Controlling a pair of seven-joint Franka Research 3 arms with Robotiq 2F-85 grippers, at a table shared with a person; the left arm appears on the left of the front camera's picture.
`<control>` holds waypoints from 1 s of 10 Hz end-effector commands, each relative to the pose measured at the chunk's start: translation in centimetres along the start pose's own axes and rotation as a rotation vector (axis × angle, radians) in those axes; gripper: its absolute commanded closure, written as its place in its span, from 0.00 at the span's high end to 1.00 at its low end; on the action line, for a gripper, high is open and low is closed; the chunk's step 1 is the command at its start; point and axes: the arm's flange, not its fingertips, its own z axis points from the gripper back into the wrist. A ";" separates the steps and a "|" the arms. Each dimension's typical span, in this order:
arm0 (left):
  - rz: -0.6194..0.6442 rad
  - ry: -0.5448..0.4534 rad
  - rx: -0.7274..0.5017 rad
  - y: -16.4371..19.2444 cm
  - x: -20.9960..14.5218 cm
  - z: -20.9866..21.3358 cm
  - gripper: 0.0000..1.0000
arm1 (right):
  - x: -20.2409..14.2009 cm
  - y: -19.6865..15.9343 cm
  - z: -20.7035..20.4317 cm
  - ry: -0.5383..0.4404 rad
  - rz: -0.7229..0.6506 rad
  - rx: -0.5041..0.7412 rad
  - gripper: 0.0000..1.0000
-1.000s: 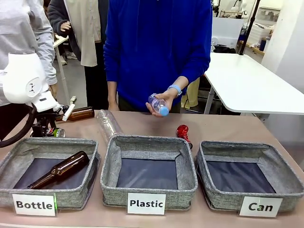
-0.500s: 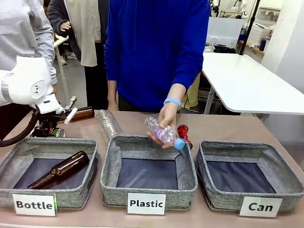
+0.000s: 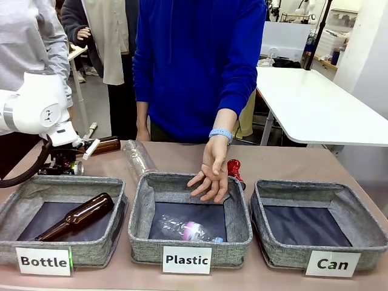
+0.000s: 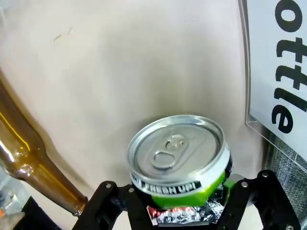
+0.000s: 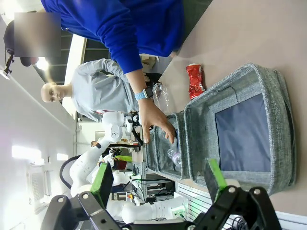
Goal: Sort the can waste into the basket.
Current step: Pick up the can waste from the table and place it in the right Fabric basket.
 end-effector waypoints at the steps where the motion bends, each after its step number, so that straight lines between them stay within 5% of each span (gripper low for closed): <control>1: 0.006 -0.012 -0.003 -0.2 -0.3 0.1 0.00 | 0.2 0.0 -0.1 -0.012 0.024 0.026 1.00; 6: 0.058 -0.030 0.084 -3.7 -0.6 5.0 0.00 | 0.2 0.0 -0.1 -0.012 0.024 0.026 1.00; 10: -0.098 -0.155 0.071 -15.1 -0.4 17.1 0.00 | 0.2 0.0 -0.1 -0.012 0.024 0.026 1.00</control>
